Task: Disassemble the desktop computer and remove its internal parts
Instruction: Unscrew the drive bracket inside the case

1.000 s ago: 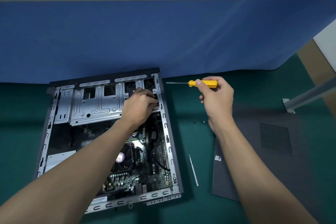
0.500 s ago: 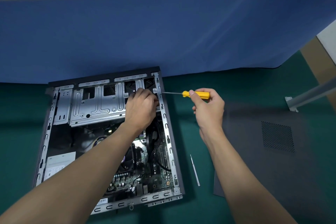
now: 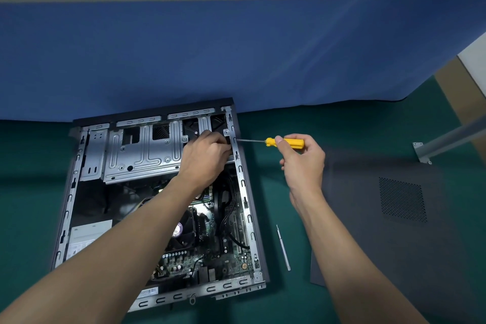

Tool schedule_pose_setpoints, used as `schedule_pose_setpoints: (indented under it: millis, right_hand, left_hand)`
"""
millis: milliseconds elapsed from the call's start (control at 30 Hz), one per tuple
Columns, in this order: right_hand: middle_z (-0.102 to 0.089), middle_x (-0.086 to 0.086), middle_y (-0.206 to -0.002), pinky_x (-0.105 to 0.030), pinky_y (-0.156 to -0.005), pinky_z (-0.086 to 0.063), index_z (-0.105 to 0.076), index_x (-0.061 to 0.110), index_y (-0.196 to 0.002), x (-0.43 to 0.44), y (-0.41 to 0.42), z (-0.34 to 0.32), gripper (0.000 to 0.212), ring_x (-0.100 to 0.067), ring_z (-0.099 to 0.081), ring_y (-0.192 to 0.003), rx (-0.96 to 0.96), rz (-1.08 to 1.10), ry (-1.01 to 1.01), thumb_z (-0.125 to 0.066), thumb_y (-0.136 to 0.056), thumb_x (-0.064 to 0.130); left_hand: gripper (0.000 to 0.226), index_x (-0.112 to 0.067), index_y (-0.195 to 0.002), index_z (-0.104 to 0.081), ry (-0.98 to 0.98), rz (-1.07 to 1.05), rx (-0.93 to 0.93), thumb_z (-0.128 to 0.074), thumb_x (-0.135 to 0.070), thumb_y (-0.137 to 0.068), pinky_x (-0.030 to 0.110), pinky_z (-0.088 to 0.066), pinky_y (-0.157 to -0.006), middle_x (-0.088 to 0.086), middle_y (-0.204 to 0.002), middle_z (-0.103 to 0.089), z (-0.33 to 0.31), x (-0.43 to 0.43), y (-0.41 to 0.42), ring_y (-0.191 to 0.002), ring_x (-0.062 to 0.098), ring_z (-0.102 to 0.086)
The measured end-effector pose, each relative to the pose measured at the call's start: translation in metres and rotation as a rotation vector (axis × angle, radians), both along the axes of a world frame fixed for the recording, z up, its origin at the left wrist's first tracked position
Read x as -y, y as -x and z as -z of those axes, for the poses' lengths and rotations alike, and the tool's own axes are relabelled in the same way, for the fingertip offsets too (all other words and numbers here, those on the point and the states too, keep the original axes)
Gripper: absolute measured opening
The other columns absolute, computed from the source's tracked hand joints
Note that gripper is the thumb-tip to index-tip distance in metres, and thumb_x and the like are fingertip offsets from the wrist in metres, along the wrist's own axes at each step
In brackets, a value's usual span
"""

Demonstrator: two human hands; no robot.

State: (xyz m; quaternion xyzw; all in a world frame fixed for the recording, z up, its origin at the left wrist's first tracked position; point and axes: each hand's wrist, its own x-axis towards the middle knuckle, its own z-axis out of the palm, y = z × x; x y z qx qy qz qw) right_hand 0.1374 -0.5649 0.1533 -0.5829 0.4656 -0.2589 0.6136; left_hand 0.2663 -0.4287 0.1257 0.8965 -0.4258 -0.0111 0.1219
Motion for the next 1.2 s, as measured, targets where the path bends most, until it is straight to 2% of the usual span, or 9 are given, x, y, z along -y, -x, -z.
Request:
schedule_pose_setpoints:
  millis: [233,333,467,567,733,833,933,1033,1200]
  right_hand:
    - [-0.062,0.000,-0.073,-0.020,-0.049,-0.043,-0.064,0.016,-0.084,-0.003,0.000,-0.001,0.015,-0.008,-0.048,-0.052,0.052,0.054,-0.124,-0.075,-0.082,0.027]
    - [-0.061,0.001,-0.066,-0.021,-0.048,-0.042,-0.065,0.009,-0.084,-0.002,-0.001,-0.002,0.022,-0.008,-0.045,-0.048,0.079,0.095,-0.191,-0.076,-0.081,0.028]
    - [-0.056,0.006,-0.057,-0.023,-0.048,-0.041,-0.058,0.014,-0.071,0.000,0.000,-0.002,0.027,-0.009,-0.044,-0.048,0.158,0.182,-0.273,-0.075,-0.082,0.032]
    - [-0.054,0.005,-0.059,-0.024,-0.053,-0.046,-0.054,0.016,-0.074,0.003,-0.003,0.000,0.032,-0.008,-0.051,-0.052,0.146,0.204,-0.249,-0.063,-0.090,0.041]
    - [-0.052,0.001,-0.065,-0.024,-0.044,-0.039,-0.048,0.016,-0.081,0.010,-0.022,0.000,0.023,-0.011,-0.047,-0.049,0.070,-0.014,-0.342,-0.049,-0.099,0.029]
    - [-0.050,-0.001,-0.072,-0.026,-0.053,-0.032,-0.046,0.019,-0.075,0.007,-0.032,0.012,0.025,-0.019,-0.043,-0.059,-0.292,-0.347,-0.026,-0.054,-0.095,0.030]
    - [-0.058,-0.007,-0.091,-0.034,-0.067,-0.034,-0.047,0.017,-0.090,-0.027,-0.030,0.032,0.032,-0.032,-0.054,-0.082,-0.669,-0.474,0.363,-0.041,-0.097,0.048]
    - [-0.065,-0.009,-0.102,-0.038,-0.066,-0.033,-0.050,0.013,-0.103,-0.060,-0.023,0.044,0.050,-0.037,-0.061,-0.090,-0.704,-0.380,0.510,-0.021,-0.099,0.053]
    - [-0.067,-0.007,-0.095,-0.038,-0.064,-0.032,-0.051,0.015,-0.100,-0.057,-0.025,0.050,0.054,-0.035,-0.062,-0.084,-0.749,-0.345,0.619,-0.018,-0.097,0.058]
  left_hand:
    - [0.024,-0.019,-0.100,-0.073,-0.110,0.006,0.064,-0.055,-0.033,-0.092,0.032,-0.048,-0.063,-0.005,-0.102,-0.066,-0.004,0.008,-0.006,-0.106,0.016,-0.053]
    - [0.028,-0.018,-0.099,-0.073,-0.153,0.008,0.081,-0.053,-0.037,-0.093,0.032,-0.050,-0.062,-0.005,-0.101,-0.066,-0.005,0.010,-0.007,-0.106,0.016,-0.053]
    - [0.028,-0.016,-0.098,-0.074,-0.170,-0.008,0.115,-0.051,-0.032,-0.095,0.032,-0.051,-0.061,-0.003,-0.101,-0.067,-0.003,0.008,-0.001,-0.106,0.016,-0.054]
    - [0.028,-0.016,-0.095,-0.074,-0.159,-0.040,0.116,-0.050,-0.030,-0.096,0.031,-0.048,-0.058,-0.003,-0.098,-0.066,-0.003,0.009,0.003,-0.105,0.016,-0.054]
    - [0.025,-0.020,-0.101,-0.073,-0.158,-0.052,0.065,-0.052,-0.032,-0.095,0.032,-0.051,-0.063,-0.005,-0.104,-0.065,-0.004,0.010,0.001,-0.103,0.017,-0.057]
    - [0.025,-0.021,-0.101,-0.072,-0.176,-0.024,0.092,-0.051,-0.033,-0.096,0.032,-0.049,-0.063,-0.007,-0.107,-0.065,-0.001,0.010,-0.002,-0.106,0.016,-0.055]
    - [0.023,-0.021,-0.094,-0.075,-0.132,0.024,0.095,-0.055,-0.032,-0.094,0.029,-0.043,-0.058,-0.007,-0.104,-0.066,-0.001,0.008,-0.003,-0.107,0.016,-0.055]
    - [0.019,-0.019,-0.090,-0.077,-0.073,0.056,0.115,-0.060,-0.029,-0.091,0.027,-0.039,-0.052,-0.005,-0.095,-0.069,0.001,0.003,-0.006,-0.101,0.018,-0.057]
    - [0.023,-0.014,-0.095,-0.072,-0.071,0.055,0.020,-0.058,-0.032,-0.091,0.036,-0.052,-0.062,-0.002,-0.100,-0.066,0.000,0.004,-0.016,-0.103,0.018,-0.054]
